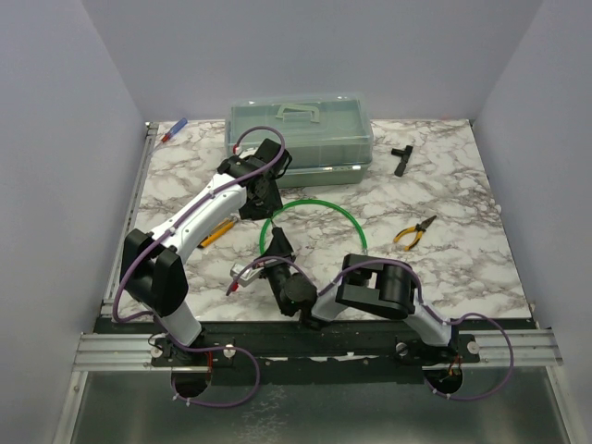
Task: Unlock with the key
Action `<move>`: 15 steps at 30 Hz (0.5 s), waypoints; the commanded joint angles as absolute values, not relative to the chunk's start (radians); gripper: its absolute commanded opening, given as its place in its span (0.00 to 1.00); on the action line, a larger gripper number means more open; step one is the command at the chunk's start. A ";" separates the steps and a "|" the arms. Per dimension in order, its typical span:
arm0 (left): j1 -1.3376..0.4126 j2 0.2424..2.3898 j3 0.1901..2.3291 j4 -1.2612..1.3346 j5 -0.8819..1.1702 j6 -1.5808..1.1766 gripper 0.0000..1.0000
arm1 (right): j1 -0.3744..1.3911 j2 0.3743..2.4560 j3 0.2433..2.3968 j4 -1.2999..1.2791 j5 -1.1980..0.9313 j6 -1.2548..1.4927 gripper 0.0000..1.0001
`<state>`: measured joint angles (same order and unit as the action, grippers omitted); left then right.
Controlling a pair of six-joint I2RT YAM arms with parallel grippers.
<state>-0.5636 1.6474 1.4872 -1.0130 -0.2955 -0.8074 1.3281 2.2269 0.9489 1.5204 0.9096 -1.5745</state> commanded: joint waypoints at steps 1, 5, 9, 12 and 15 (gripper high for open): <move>-0.560 1.614 1.488 -0.959 -0.330 -0.809 0.00 | 1.348 2.195 0.975 1.781 0.920 -1.589 0.00; -0.558 1.622 1.495 -0.953 -0.352 -0.814 0.00 | 1.361 2.194 0.976 1.781 0.923 -1.589 0.00; -0.558 1.625 1.493 -0.951 -0.348 -0.813 0.00 | 1.363 2.187 0.974 1.781 0.918 -1.592 0.00; -0.558 1.628 1.491 -0.951 -0.336 -0.810 0.00 | 1.363 2.188 0.980 1.778 0.906 -1.594 0.00; -0.559 1.626 1.491 -0.951 -0.322 -0.810 0.00 | 1.356 2.201 0.987 1.778 0.902 -1.599 0.00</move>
<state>-0.5629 1.6474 1.4868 -0.9878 -0.3069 -0.8078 1.3548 2.2196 0.9623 1.5211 0.9108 -1.5909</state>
